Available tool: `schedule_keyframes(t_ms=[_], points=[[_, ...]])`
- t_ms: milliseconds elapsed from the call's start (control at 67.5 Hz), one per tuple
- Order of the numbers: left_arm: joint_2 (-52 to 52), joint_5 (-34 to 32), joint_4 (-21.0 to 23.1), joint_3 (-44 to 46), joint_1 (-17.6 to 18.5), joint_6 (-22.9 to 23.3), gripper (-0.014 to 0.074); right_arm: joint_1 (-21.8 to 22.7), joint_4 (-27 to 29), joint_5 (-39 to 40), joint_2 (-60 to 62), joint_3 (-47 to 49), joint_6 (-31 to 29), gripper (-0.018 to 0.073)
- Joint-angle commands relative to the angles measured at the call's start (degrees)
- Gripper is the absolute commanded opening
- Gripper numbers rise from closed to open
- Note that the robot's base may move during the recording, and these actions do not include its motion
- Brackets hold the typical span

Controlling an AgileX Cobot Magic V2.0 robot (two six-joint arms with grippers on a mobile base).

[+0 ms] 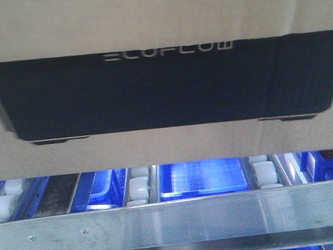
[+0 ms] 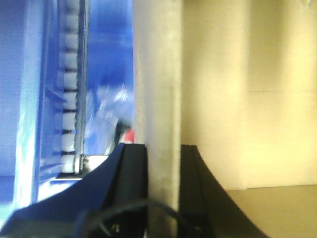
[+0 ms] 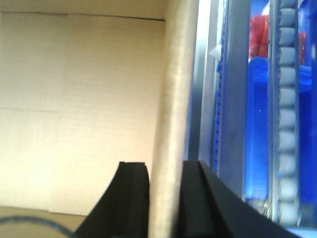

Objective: Grab box from left shelf to table start
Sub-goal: 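Lift the box with both grippers and pull it off the shelf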

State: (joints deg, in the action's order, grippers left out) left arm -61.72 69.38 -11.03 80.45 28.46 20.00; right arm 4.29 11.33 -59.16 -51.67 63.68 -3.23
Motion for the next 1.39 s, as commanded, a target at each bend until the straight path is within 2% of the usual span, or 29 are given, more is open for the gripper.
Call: schedule_keyframes(t_ms=[0, 208, 341, 682, 1379], points=[[7.1, -8.5, 0.6, -2.9, 0.7, 2.3, -0.0092, 0.4, 2.0, 5.2, 6.0, -2.8, -0.9, 0.0057], [19.7, -14.8, 1.7, -16.1, 0.7, 3.4, -0.0092, 0.4, 4.1, 5.9, 18.5, -11.3, -0.9, 0.0057], [27.3, -17.7, 2.5, -22.2, 0.7, 3.4, -0.0092, 0.4, 5.9, 5.8, 25.5, -12.2, -1.0, 0.0057], [42.9, -20.2, 3.8, -24.9, 0.7, 3.2, -0.0092, 0.4, 9.2, 5.9, 39.2, -12.2, -1.0, 0.0057], [45.2, -20.2, 3.8, -24.9, 0.7, 3.1, -0.0092, 0.4, 9.4, 5.5, 41.7, -12.2, -1.0, 0.0057]])
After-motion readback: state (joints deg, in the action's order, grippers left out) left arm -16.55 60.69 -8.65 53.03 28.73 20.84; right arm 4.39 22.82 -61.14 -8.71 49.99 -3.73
